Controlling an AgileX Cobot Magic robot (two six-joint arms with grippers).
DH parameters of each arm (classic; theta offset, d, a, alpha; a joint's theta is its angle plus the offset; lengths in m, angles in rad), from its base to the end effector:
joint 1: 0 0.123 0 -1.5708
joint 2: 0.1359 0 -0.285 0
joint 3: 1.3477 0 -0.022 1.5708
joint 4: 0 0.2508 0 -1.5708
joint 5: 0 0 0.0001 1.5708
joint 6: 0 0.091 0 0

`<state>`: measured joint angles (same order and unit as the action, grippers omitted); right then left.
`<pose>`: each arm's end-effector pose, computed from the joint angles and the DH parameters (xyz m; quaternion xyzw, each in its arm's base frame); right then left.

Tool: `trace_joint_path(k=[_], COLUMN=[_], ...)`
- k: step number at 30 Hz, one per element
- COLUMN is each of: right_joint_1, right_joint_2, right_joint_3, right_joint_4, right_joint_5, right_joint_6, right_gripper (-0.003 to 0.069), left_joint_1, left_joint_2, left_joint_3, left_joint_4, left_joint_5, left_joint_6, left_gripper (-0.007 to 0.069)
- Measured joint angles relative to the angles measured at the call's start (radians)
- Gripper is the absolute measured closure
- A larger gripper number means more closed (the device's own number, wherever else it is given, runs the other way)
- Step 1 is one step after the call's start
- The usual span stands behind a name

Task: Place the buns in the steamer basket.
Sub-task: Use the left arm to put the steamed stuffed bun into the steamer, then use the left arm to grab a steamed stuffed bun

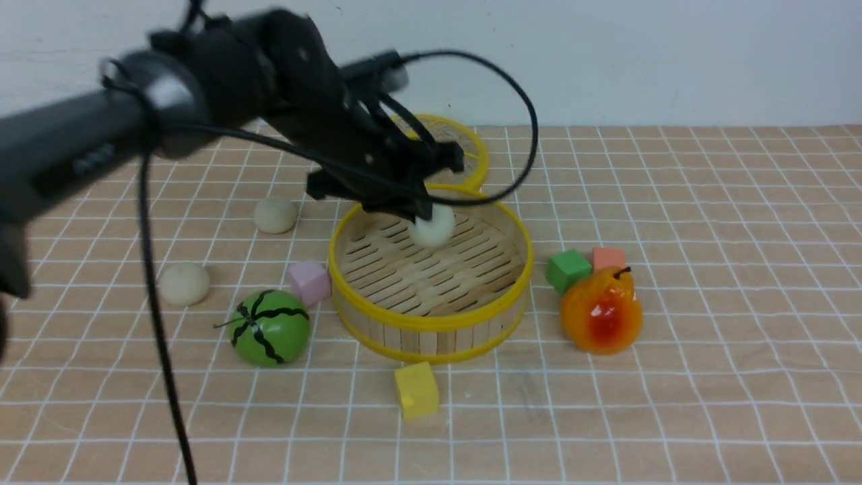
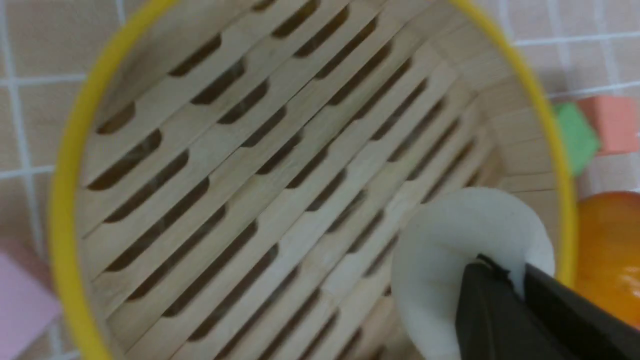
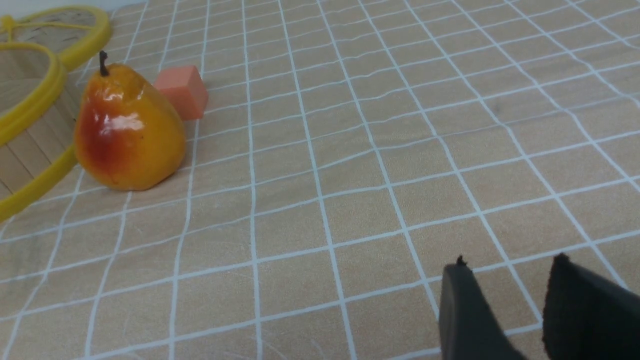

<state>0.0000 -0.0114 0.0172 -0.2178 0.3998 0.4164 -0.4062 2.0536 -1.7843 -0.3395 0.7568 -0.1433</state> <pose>0.0517 -0.0077 0.1730 0.1114 0.7997 0.0295 0.5892 0.4238 -0.2049 0.2614 0.0428 0.9393 -0.2259 0.2545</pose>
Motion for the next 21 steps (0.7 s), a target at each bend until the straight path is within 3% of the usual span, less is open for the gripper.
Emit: trace_joint_path(k=[5, 9, 12, 15, 16, 17, 21], right_joint_1=[0.0, 0.0, 0.0, 0.0, 0.0, 0.0, 0.0], right_joint_2=[0.0, 0.0, 0.0, 0.0, 0.0, 0.0, 0.0], right_joint_3=[0.0, 0.0, 0.0, 0.0, 0.0, 0.0, 0.0], right_joint_4=[0.0, 0.0, 0.0, 0.0, 0.0, 0.0, 0.0], right_joint_5=[0.0, 0.0, 0.0, 0.0, 0.0, 0.0, 0.0], right_joint_6=[0.0, 0.0, 0.0, 0.0, 0.0, 0.0, 0.0], right_gripper=[0.0418, 0.0418, 0.0418, 0.0418, 0.0418, 0.0418, 0.0418], left_joint_1=[0.0, 0.0, 0.0, 0.001, 0.001, 0.011, 0.063], left_joint_2=[0.108, 0.122, 0.113, 0.082, 0.082, 0.039, -0.069], left_joint_3=[0.0, -0.001, -0.034, -0.081, -0.085, -0.123, -0.174], left_joint_4=[0.001, 0.0, 0.018, 0.09, 0.09, 0.166, 0.327], left_joint_5=[-0.025, -0.028, 0.02, 0.106, 0.113, 0.175, 0.306], left_joint_6=[-0.103, -0.129, -0.139, -0.142, -0.143, -0.143, -0.147], left_gripper=[0.0569, 0.0486, 0.0319, 0.0197, 0.0189, 0.0134, 0.0094])
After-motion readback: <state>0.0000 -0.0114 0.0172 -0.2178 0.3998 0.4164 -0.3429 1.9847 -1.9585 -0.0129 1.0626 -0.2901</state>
